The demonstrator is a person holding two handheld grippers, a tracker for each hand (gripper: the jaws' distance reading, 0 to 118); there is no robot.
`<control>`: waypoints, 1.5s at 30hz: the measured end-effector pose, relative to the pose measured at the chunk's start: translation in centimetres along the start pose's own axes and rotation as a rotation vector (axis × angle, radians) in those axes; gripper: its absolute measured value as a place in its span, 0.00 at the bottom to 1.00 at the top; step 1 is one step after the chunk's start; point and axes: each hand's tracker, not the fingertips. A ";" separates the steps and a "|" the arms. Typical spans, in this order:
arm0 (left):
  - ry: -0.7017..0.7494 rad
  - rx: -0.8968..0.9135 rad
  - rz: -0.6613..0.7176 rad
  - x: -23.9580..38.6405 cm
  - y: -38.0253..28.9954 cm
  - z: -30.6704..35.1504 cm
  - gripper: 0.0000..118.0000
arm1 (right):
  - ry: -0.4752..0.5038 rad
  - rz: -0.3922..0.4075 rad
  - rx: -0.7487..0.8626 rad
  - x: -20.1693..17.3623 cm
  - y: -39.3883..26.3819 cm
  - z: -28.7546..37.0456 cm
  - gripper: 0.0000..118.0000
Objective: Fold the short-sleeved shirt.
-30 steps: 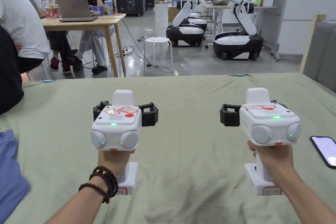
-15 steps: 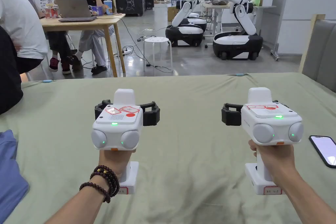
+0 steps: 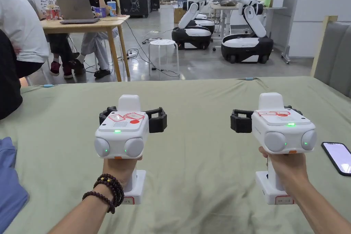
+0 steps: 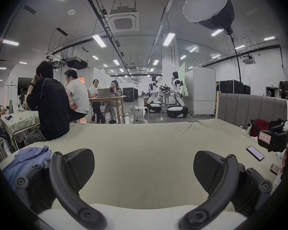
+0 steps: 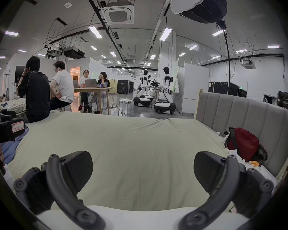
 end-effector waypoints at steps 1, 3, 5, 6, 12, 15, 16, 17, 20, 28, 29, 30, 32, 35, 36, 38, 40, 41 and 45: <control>0.001 0.001 -0.003 0.0 0.0 0.0 1.00 | -0.003 0.004 0.002 0.0 0.0 0.0 1.00; 0.005 -0.003 -0.009 0.1 -0.1 0.0 1.00 | -0.003 0.012 -0.007 0.0 0.0 -0.1 1.00; 0.006 -0.005 -0.006 0.1 -0.2 0.0 1.00 | -0.004 0.012 -0.002 0.0 -0.1 -0.1 1.00; 0.003 -0.005 -0.002 0.1 -0.1 0.2 1.00 | -0.005 0.013 0.000 0.0 0.0 -0.1 1.00; -0.002 -0.005 0.004 0.3 0.3 0.5 1.00 | 0.007 0.018 -0.007 0.0 0.0 -0.2 1.00; -0.003 -0.002 0.001 0.4 0.4 0.7 1.00 | 0.008 0.020 -0.010 -0.1 0.0 -0.3 1.00; -0.004 -0.001 0.002 0.4 0.4 0.7 1.00 | 0.009 0.014 -0.017 -0.1 0.0 -0.4 1.00; -0.003 0.000 0.003 0.5 0.4 0.7 1.00 | 0.012 0.004 -0.023 0.0 0.0 -0.4 1.00; -0.004 -0.002 0.000 0.5 0.4 0.6 1.00 | 0.014 -0.007 -0.027 -0.1 0.1 -0.3 1.00; -0.007 -0.015 -0.001 0.5 0.1 0.4 1.00 | 0.017 0.001 -0.029 -0.1 0.1 -0.2 1.00; -0.010 -0.015 0.002 0.4 0.1 0.4 1.00 | 0.019 -0.002 -0.029 -0.1 0.1 -0.2 1.00; -0.013 -0.016 0.005 0.4 0.1 0.4 1.00 | 0.018 -0.004 -0.028 0.0 0.1 -0.2 1.00; -0.013 -0.020 0.004 0.5 0.2 0.4 1.00 | 0.015 -0.003 -0.029 0.0 0.1 -0.1 1.00; -0.014 -0.019 -0.006 0.5 0.2 0.2 1.00 | 0.011 0.001 -0.032 0.0 0.1 -0.1 1.00; -0.015 -0.019 -0.009 0.6 0.2 0.2 0.98 | 0.010 0.001 -0.033 0.1 0.1 -0.1 1.00; -0.026 -0.021 -0.013 0.6 0.2 0.2 0.71 | 0.014 -0.004 -0.035 0.2 0.0 0.0 0.81; -0.037 -0.018 -0.022 0.7 0.2 0.2 0.23 | 0.025 -0.008 -0.041 0.2 0.1 0.2 0.21; -0.030 -0.022 -0.042 0.9 0.2 0.2 0.00 | 0.011 0.001 -0.057 0.1 0.1 0.1 0.00; -0.046 -0.037 -0.046 0.8 0.1 0.3 0.00 | 0.001 0.003 -0.086 0.3 -0.3 -0.1 0.00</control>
